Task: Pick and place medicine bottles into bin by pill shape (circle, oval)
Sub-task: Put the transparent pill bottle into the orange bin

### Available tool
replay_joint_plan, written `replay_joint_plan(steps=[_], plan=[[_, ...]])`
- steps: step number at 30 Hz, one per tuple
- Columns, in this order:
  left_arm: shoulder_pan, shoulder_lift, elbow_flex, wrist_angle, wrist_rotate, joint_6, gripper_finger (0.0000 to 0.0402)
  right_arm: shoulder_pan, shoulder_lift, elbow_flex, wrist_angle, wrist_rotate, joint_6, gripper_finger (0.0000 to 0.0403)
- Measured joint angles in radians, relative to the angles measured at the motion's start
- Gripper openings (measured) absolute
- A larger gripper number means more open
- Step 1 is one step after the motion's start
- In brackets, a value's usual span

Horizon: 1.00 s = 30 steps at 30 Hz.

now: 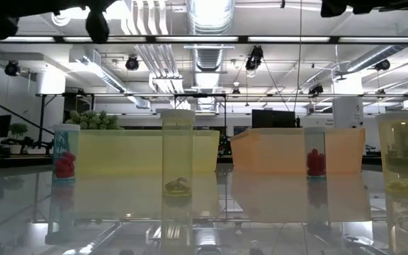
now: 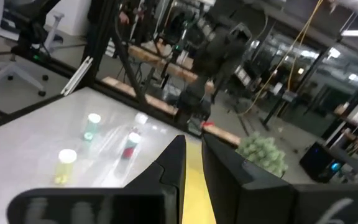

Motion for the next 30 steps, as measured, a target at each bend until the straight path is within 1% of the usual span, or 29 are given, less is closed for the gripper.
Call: replay_joint_plan(steps=[4,10,14,20,23,26,28,30], plan=[[-0.017,0.093,0.083,-0.001,0.001,-0.047,0.0015,0.0,-0.059,-0.018,0.0,0.0,-0.019,0.0043],[-0.035,0.204,0.241,-0.205,0.0,-0.133,0.0015,0.0,-0.125,-0.067,0.0,0.0,-0.018,0.0043],[-0.035,0.258,0.379,-0.451,-0.001,-0.221,0.0015,0.0,-0.19,-0.094,0.0,0.0,-0.024,0.0043],[-0.036,0.343,0.643,-0.954,0.013,-0.389,0.0015,0.0,-0.273,-0.111,-0.016,0.0,-0.017,0.0043],[-0.036,0.398,0.768,-1.194,0.065,-0.494,0.0015,0.0,-0.296,-0.113,-0.052,0.0,-0.014,0.0043],[-0.036,0.45,0.867,-1.382,0.147,-0.616,0.0015,0.0,-0.306,-0.113,-0.059,0.0,-0.009,0.0043],[-0.037,0.484,0.912,-1.487,0.235,-0.708,0.0015,0.0,-0.307,-0.113,-0.058,0.0,-0.006,0.0043],[-0.045,0.517,0.929,-1.57,0.354,-0.796,0.0015,0.0,-0.307,-0.112,-0.055,0.0,-0.007,0.0043]])
